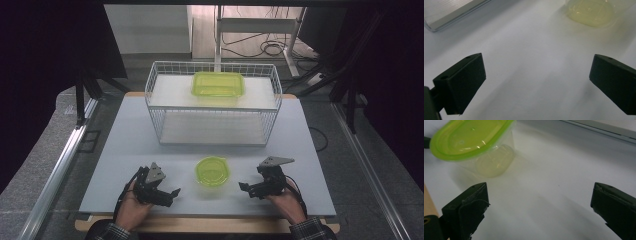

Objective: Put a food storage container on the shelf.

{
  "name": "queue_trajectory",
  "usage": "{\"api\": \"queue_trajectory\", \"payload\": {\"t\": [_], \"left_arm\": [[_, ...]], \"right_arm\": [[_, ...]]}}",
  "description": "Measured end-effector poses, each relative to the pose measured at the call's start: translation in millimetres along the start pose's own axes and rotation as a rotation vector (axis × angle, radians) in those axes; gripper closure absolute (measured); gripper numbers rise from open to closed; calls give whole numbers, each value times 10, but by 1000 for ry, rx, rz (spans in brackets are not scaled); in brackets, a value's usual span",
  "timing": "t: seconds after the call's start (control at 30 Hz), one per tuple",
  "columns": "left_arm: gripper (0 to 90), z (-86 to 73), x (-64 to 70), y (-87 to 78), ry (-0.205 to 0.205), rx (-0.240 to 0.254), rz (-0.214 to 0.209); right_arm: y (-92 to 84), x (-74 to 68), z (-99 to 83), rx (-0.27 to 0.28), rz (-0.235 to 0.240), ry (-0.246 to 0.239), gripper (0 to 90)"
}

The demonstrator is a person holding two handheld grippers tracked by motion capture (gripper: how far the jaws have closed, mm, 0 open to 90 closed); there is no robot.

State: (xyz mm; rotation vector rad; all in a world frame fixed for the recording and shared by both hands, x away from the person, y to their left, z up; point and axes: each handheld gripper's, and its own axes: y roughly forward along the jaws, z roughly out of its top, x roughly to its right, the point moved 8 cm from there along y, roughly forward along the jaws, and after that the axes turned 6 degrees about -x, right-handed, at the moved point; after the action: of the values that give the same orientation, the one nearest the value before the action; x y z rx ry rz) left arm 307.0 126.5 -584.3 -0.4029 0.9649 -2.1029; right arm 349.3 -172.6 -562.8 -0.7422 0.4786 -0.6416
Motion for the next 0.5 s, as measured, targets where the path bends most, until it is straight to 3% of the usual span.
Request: {"api": "queue_trajectory", "payload": {"t": [0.33,0.43,0.5], "left_arm": [[0,2,-12,-4,0,7,4],[0,1,-12,-6,1,6,7],[0,2,-13,-7,-1,8,5]], "right_arm": [[-19,-84,239,-21,102,91,40],[-9,-82,344,-7,134,117,157],[9,-69,390,-3,128,132,196]]}}
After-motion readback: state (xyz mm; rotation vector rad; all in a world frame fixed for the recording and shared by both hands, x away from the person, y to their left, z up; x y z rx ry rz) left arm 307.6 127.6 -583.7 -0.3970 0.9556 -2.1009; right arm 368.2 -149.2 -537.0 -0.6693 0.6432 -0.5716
